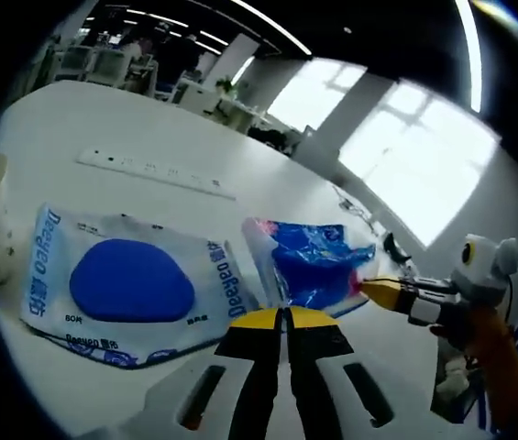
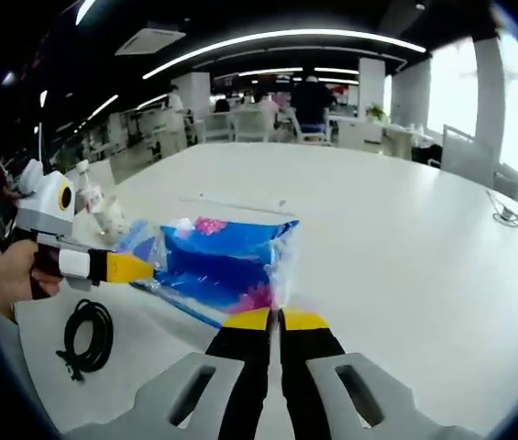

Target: Arrange the tabletop items into an orderly group along one side of the table until the central work area is clear of visible clutter.

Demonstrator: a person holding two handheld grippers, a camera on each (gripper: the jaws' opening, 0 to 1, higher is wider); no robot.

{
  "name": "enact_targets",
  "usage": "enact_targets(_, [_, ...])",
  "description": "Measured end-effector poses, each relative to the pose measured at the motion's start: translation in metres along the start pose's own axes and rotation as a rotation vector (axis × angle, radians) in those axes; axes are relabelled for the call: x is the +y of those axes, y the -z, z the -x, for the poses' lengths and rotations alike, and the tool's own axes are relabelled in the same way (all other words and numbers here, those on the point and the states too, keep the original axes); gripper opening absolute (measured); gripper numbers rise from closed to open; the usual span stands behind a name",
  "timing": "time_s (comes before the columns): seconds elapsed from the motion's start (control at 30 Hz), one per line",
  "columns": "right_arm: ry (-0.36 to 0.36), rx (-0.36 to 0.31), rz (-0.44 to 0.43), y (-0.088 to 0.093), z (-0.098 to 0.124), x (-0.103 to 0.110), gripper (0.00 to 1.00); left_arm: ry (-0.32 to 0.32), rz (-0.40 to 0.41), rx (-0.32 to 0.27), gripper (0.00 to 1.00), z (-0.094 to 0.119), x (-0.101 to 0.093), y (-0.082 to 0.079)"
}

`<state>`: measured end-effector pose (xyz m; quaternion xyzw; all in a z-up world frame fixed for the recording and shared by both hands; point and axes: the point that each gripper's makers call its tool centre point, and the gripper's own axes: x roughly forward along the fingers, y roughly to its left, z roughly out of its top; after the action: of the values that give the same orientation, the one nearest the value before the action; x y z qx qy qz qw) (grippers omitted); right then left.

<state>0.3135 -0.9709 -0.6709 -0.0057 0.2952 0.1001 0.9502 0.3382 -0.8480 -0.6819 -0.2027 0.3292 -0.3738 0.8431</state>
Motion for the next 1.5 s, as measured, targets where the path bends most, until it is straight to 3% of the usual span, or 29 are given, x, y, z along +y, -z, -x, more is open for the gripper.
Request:
enact_targets(0.4, [0.04,-0.001,-0.048,0.009,-0.006,-0.02,0.0,-0.009,0.041,-0.006,0.01,-0.02,-0.007,0.004])
enact_targets(0.7, [0.024,-0.001,-0.121,0.015,-0.016,-0.028,0.0,-0.061,0.051,0.01,0.01,-0.03,0.0,0.013])
enact_targets(0.93, [0.011,0.009,-0.188,0.024,-0.022,-0.034,0.0,-0.079,0.06,0.004,0.01,-0.036,0.0,0.011])
enact_targets(1.5, [0.029,0.076,-0.158,0.047,-0.04,-0.05,0.0,-0.122,-0.116,0.022,0.04,-0.044,0.0,0.027])
